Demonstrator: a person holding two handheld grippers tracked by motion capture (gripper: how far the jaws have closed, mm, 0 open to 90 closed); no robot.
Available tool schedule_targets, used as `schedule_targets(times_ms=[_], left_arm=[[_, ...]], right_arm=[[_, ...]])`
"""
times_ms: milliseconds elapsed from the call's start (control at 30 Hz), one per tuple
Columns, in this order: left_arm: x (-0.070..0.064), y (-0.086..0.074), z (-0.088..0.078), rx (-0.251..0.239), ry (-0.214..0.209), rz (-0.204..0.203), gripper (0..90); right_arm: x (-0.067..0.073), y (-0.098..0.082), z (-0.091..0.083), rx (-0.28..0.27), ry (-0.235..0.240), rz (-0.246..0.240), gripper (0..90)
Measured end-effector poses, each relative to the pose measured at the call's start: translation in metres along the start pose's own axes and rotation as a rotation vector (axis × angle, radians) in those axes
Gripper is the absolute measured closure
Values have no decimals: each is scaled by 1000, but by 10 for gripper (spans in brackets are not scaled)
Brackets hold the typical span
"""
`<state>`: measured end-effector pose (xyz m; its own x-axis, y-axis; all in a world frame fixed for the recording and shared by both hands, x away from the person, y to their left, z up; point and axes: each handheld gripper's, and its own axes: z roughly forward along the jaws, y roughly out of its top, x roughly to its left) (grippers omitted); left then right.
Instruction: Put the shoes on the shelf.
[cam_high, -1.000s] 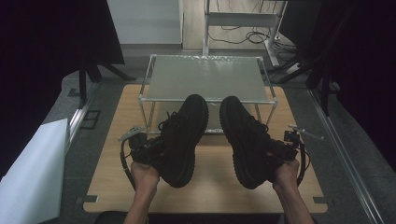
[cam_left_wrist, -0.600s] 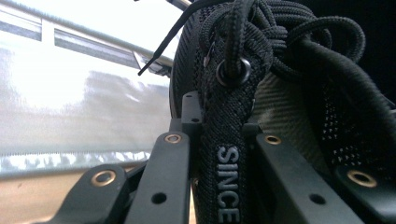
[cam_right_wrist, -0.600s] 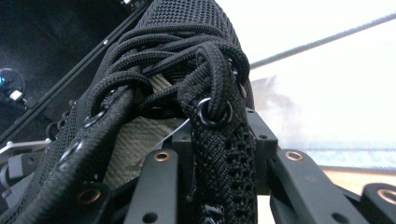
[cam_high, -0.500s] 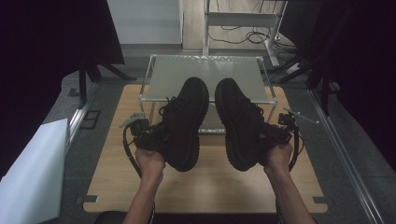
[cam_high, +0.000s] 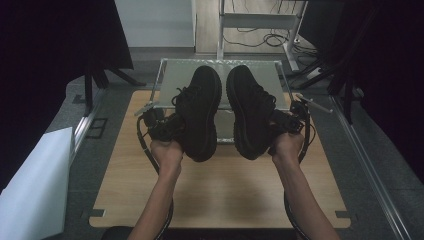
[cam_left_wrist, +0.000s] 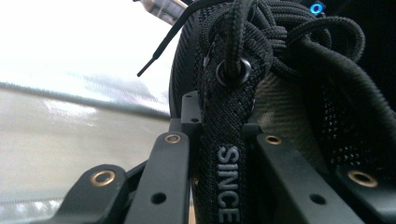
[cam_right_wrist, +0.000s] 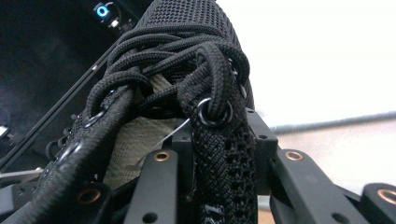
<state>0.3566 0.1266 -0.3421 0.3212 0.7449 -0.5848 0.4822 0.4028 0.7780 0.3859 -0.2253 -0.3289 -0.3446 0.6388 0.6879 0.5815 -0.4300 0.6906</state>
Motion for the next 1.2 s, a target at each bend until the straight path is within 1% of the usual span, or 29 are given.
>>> schedule_targets(times_ms=[133, 267, 400, 467, 533, 567, 667, 733, 767, 800, 833, 900, 967, 1000, 1067, 1133, 1200], left_arm=[[-3, 10, 12, 8, 37, 20, 801], [-6, 20, 25, 14, 81, 36, 799], [-10, 31, 38, 23, 136, 55, 799], [-12, 35, 43, 28, 166, 69, 798], [-16, 41, 50, 39, 202, 92, 798], [-17, 43, 52, 45, 213, 98, 798], [-21, 49, 60, 66, 259, 128, 798], [-23, 52, 66, 83, 283, 143, 794], [-24, 53, 68, 90, 291, 145, 792], [-25, 53, 71, 98, 300, 151, 788], [-27, 53, 74, 106, 313, 159, 788], [-29, 53, 80, 122, 339, 171, 785], [-31, 53, 83, 125, 348, 177, 777], [-33, 54, 85, 132, 353, 181, 775], [-34, 55, 88, 140, 348, 175, 756], [-37, 55, 91, 150, 349, 178, 734], [-40, 56, 95, 163, 351, 181, 702]], right_arm=[[0, 8, 10, -4, -22, 6, 710], [-2, 16, 21, -6, -59, 3, 710], [-1, 22, 32, -5, -94, 1, 710], [0, 26, 39, -2, -119, -10, 710], [2, 29, 44, -1, -145, -28, 710], [3, 31, 47, -4, -162, -45, 709], [5, 36, 54, -2, -201, -71, 709], [7, 40, 60, 1, -237, -91, 708], [8, 41, 62, 7, -256, -112, 708], [10, 42, 67, 13, -289, -146, 706], [10, 42, 67, 13, -289, -146, 706], [13, 43, 72, 21, -327, -183, 705], [15, 43, 77, 33, -364, -217, 702], [16, 43, 79, 42, -372, -224, 699], [19, 44, 82, 52, -387, -233, 694], [22, 44, 86, 54, -400, -243, 683], [26, 44, 89, 59, -409, -258, 656]])
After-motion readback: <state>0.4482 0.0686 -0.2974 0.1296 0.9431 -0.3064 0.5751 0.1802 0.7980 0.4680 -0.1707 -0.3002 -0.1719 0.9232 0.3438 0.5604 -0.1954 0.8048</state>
